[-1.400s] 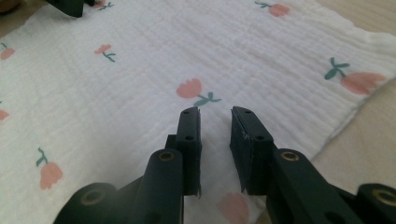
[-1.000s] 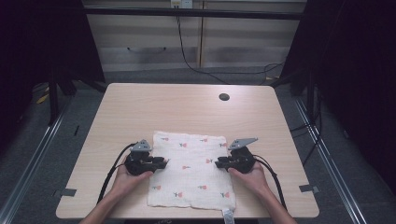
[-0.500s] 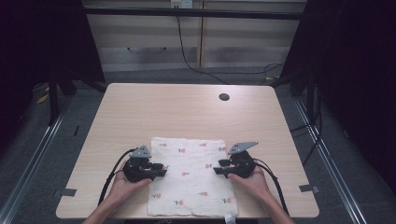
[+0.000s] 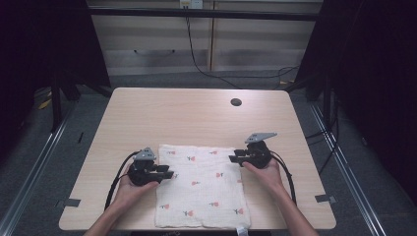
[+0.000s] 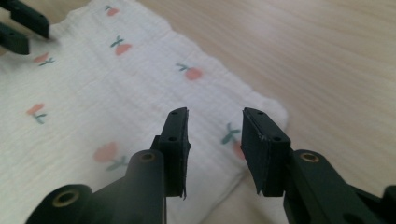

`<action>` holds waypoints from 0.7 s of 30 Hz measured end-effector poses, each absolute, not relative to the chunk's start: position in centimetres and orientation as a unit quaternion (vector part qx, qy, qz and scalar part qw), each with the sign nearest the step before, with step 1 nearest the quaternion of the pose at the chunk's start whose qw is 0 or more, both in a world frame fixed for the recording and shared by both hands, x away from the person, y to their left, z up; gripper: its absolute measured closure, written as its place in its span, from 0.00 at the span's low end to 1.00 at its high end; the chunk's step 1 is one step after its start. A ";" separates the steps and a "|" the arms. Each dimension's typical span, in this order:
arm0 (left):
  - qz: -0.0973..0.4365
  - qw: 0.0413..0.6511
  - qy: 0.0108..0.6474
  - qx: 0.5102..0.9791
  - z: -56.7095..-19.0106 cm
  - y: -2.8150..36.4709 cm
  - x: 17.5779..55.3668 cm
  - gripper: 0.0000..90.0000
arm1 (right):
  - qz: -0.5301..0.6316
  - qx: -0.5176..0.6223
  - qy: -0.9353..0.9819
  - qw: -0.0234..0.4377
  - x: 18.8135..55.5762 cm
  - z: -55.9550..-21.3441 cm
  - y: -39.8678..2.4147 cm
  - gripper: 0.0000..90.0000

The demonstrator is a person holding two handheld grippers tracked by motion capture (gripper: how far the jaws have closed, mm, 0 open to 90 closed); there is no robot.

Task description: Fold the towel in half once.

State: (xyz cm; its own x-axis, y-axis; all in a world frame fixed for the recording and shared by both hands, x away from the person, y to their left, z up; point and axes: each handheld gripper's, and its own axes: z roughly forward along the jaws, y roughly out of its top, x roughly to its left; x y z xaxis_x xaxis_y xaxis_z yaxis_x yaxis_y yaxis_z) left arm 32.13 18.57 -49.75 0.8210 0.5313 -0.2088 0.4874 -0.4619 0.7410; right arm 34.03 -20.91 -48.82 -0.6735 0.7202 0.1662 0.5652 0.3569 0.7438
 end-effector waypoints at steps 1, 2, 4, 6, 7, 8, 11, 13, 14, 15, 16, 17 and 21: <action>0.025 0.424 0.297 0.855 -49.8 18.6 32.1 0.68 | 0.406 0.398 0.816 0.100 34.4 -48.7 -21.0 0.69; 0.024 0.422 0.298 0.856 -49.8 18.6 32.1 0.68 | 0.405 0.401 0.815 0.107 34.7 -48.7 -21.2 0.69; 0.024 0.420 0.299 0.857 -50.0 18.5 32.2 0.68 | 0.412 0.408 0.808 0.105 35.5 -48.8 -21.4 0.71; 0.027 0.416 0.296 0.860 -50.0 18.4 32.2 0.68 | 0.403 0.408 0.813 0.102 36.3 -49.1 -21.4 0.73; 0.033 0.415 0.294 0.860 -50.1 18.4 32.1 0.68 | 0.402 0.411 0.812 0.098 36.7 -49.3 -21.4 0.73; 0.036 0.415 0.291 0.861 -50.0 18.3 32.0 0.68 | 0.403 0.411 0.812 0.096 37.1 -49.5 -21.3 0.74; 0.035 0.410 0.285 0.866 -49.9 18.2 31.7 0.67 | 0.417 0.420 0.801 0.089 38.3 -49.7 -21.4 0.74; 0.032 0.408 0.287 0.866 -50.0 18.1 31.7 0.67 | 0.417 0.426 0.798 0.091 38.8 -49.8 -21.3 0.75; 0.031 0.409 0.288 0.865 -50.1 18.1 31.7 0.67 | 0.415 0.427 0.798 0.087 38.9 -50.0 -21.3 0.75; 0.030 0.409 0.288 0.866 -50.1 18.1 31.7 0.66 | 0.404 0.427 0.804 0.086 38.9 -50.2 -21.2 0.75; 0.029 0.409 0.288 0.865 -50.1 18.1 31.8 0.66 | 0.395 0.426 0.810 0.086 38.8 -50.4 -21.1 0.75; 0.030 0.406 0.288 0.867 -50.1 18.2 31.7 0.66 | 0.392 0.425 0.811 0.081 38.7 -50.7 -21.1 0.75; 0.028 0.404 0.296 0.865 -50.1 18.2 31.7 0.66 | 0.391 0.421 0.814 0.086 38.5 -50.7 -21.3 0.78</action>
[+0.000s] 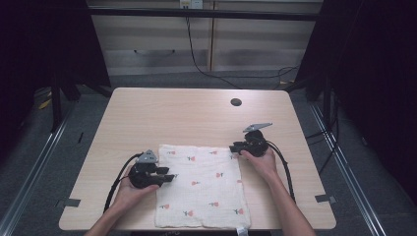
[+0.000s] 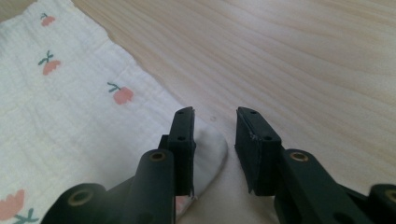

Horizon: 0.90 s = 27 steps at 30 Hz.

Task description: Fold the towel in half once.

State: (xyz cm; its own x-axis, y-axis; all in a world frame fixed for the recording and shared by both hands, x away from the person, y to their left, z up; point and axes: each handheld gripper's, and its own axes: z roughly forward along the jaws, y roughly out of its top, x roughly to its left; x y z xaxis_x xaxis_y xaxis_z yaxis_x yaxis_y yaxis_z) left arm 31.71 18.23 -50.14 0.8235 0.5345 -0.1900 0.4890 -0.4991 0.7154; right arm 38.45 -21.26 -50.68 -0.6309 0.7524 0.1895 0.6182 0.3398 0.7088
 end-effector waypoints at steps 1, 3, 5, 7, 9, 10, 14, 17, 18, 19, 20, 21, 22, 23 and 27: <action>0.025 0.403 0.297 0.865 -50.1 18.3 31.7 0.65 | 0.391 0.420 0.815 0.084 38.3 -50.7 -21.2 0.84; 0.022 0.406 0.290 0.866 -50.0 18.3 31.7 0.59 | 0.389 0.415 0.818 0.087 38.1 -50.7 -20.9 0.89; 0.024 0.414 0.285 0.864 -49.8 18.3 31.6 0.55 | 0.386 0.411 0.822 0.087 38.0 -50.7 -20.6 0.95; 0.022 0.423 0.288 0.859 -49.6 18.5 31.6 0.52 | 0.387 0.411 0.821 0.088 37.9 -50.6 -20.6 0.96; 0.026 0.428 0.293 0.854 -49.4 18.8 31.8 0.50 | 0.390 0.416 0.817 0.091 37.7 -50.4 -20.8 0.97; 0.025 0.434 0.298 0.850 -49.2 19.1 31.9 0.49 | 0.394 0.416 0.814 0.091 37.7 -50.2 -21.0 0.97; 0.029 0.454 0.316 0.833 -48.0 20.3 32.9 0.38 | 0.415 0.418 0.803 0.093 37.4 -49.3 -21.6 0.97; 0.045 0.468 0.329 0.819 -47.0 20.9 33.8 0.39 | 0.419 0.417 0.801 0.093 37.2 -49.0 -21.5 0.97; 0.052 0.464 0.331 0.820 -46.8 20.9 34.3 0.38 | 0.419 0.416 0.801 0.092 37.2 -49.0 -21.4 0.97; 0.055 0.464 0.335 0.818 -46.6 21.0 34.8 0.39 | 0.419 0.416 0.802 0.091 37.2 -49.1 -21.3 0.97; 0.053 0.463 0.338 0.818 -46.4 21.1 35.4 0.40 | 0.418 0.414 0.804 0.091 37.2 -49.2 -21.2 0.97; 0.056 0.457 0.341 0.820 -46.3 21.1 36.1 0.42 | 0.416 0.413 0.805 0.091 37.3 -49.3 -21.1 0.97; 0.063 0.454 0.343 0.820 -46.3 21.0 36.8 0.43 | 0.415 0.413 0.806 0.090 37.3 -49.3 -21.0 0.97; 0.067 0.452 0.349 0.818 -46.3 20.9 37.5 0.46 | 0.414 0.413 0.806 0.089 37.3 -49.4 -21.0 0.97; 0.066 0.446 0.372 0.811 -47.6 20.6 39.6 0.51 | 0.416 0.416 0.803 0.090 37.4 -49.5 -21.1 0.97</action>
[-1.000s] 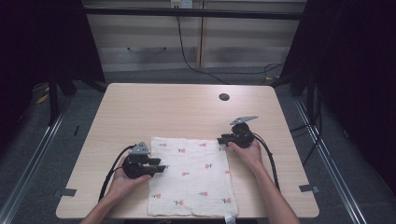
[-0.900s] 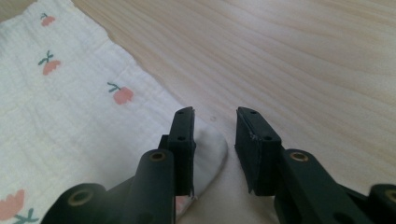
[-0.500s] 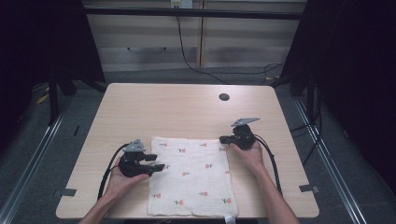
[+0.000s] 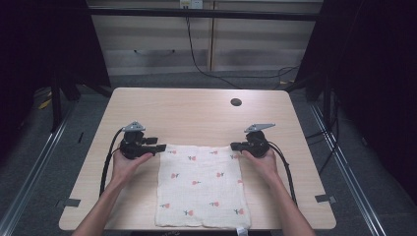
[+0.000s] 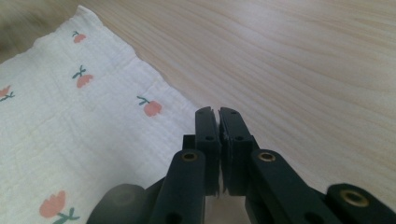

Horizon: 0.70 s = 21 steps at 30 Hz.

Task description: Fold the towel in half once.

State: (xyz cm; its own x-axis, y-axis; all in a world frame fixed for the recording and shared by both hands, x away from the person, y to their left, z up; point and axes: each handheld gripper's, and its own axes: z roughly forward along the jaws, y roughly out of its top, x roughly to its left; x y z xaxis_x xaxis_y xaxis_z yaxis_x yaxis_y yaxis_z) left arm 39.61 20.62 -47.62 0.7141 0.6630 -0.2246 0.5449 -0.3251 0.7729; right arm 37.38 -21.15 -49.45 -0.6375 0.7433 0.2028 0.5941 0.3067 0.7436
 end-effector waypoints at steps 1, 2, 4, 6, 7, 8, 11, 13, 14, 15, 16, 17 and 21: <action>0.064 0.445 0.379 0.809 -48.1 20.7 40.1 0.52 | 0.413 0.417 0.805 0.088 37.4 -49.5 -21.1 0.97; 0.064 0.441 0.382 0.810 -48.6 20.8 40.5 0.54 | 0.413 0.415 0.806 0.088 37.4 -49.6 -21.1 0.97; 0.064 0.436 0.394 0.807 -49.1 21.0 41.2 0.56 | 0.411 0.415 0.807 0.087 37.4 -49.7 -21.0 0.97; 0.062 0.432 0.402 0.805 -49.6 21.2 41.7 0.61 | 0.412 0.414 0.807 0.087 37.3 -49.7 -21.0 0.97; 0.058 0.427 0.396 0.811 -49.8 21.1 41.9 0.61 | 0.411 0.415 0.807 0.087 37.3 -49.7 -21.0 0.97; 0.059 0.424 0.392 0.815 -50.0 21.0 41.9 0.61 | 0.412 0.414 0.807 0.088 37.3 -49.7 -21.0 0.97; 0.064 0.420 0.391 0.816 -50.1 20.8 41.9 0.64 | 0.412 0.414 0.807 0.088 37.3 -49.6 -21.2 0.97; 0.065 0.420 0.386 0.819 -50.1 20.7 42.0 0.67 | 0.414 0.415 0.806 0.087 37.3 -49.7 -21.3 0.97; 0.069 0.417 0.388 0.819 -50.2 20.6 41.9 0.67 | 0.413 0.415 0.806 0.087 37.3 -49.8 -21.3 0.97; 0.072 0.415 0.385 0.821 -50.3 20.5 42.0 0.68 | 0.414 0.415 0.806 0.084 37.3 -49.8 -21.3 0.96; 0.075 0.415 0.383 0.822 -50.3 20.4 42.0 0.71 | 0.413 0.416 0.806 0.083 37.3 -49.8 -21.2 0.96; 0.073 0.414 0.385 0.822 -50.4 20.4 42.0 0.72 | 0.411 0.415 0.807 0.083 37.3 -49.8 -21.2 0.96; 0.071 0.408 0.381 0.827 -50.6 20.3 42.1 0.73 | 0.408 0.417 0.808 0.082 37.3 -49.8 -21.3 0.96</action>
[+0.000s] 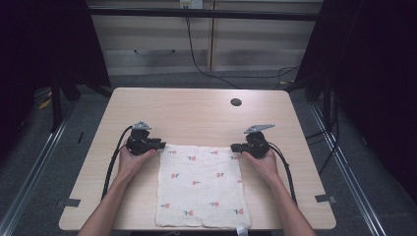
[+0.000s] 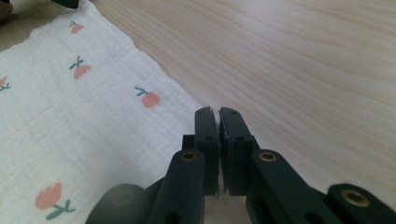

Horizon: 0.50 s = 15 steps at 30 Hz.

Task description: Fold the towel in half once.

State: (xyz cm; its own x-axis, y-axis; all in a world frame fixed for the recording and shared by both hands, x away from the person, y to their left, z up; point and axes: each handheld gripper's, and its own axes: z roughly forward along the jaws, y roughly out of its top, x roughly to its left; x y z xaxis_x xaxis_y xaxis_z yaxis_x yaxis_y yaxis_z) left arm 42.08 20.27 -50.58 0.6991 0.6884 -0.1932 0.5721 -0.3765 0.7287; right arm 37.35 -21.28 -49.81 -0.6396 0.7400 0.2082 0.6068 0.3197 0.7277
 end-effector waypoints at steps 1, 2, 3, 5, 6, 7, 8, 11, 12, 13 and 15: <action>0.071 0.408 0.381 0.826 -50.6 20.3 42.1 0.74 | 0.409 0.417 0.808 0.081 37.4 -49.8 -21.3 0.96; 0.069 0.408 0.379 0.828 -50.6 20.3 42.1 0.75 | 0.409 0.418 0.807 0.080 37.3 -49.8 -21.4 0.96; 0.064 0.407 0.372 0.832 -50.7 20.3 42.0 0.78 | 0.409 0.418 0.807 0.081 37.3 -49.8 -21.4 0.96; 0.073 0.403 0.368 0.835 -50.6 20.3 42.0 0.83 | 0.411 0.417 0.807 0.081 37.3 -49.8 -21.5 0.96; 0.066 0.409 0.371 0.831 -50.6 20.3 42.0 0.83 | 0.412 0.417 0.806 0.082 37.3 -49.7 -21.5 0.96; 0.067 0.409 0.371 0.831 -50.7 20.2 41.9 0.85 | 0.412 0.416 0.807 0.082 37.3 -49.7 -21.5 0.96; 0.067 0.405 0.365 0.836 -50.7 20.2 41.9 0.90 | 0.411 0.417 0.807 0.080 37.2 -49.7 -21.4 0.96; 0.063 0.408 0.364 0.835 -50.6 20.1 41.8 0.97 | 0.413 0.415 0.806 0.082 37.3 -49.6 -21.5 0.96; 0.060 0.412 0.366 0.832 -50.6 20.2 41.8 0.98 | 0.413 0.417 0.806 0.080 37.2 -49.6 -21.5 0.96; 0.054 0.416 0.365 0.831 -50.6 20.2 41.8 0.98 | 0.414 0.416 0.805 0.081 37.2 -49.6 -21.5 0.96; 0.053 0.421 0.367 0.828 -50.4 20.3 41.8 0.98 | 0.414 0.416 0.806 0.081 37.2 -49.5 -21.5 0.96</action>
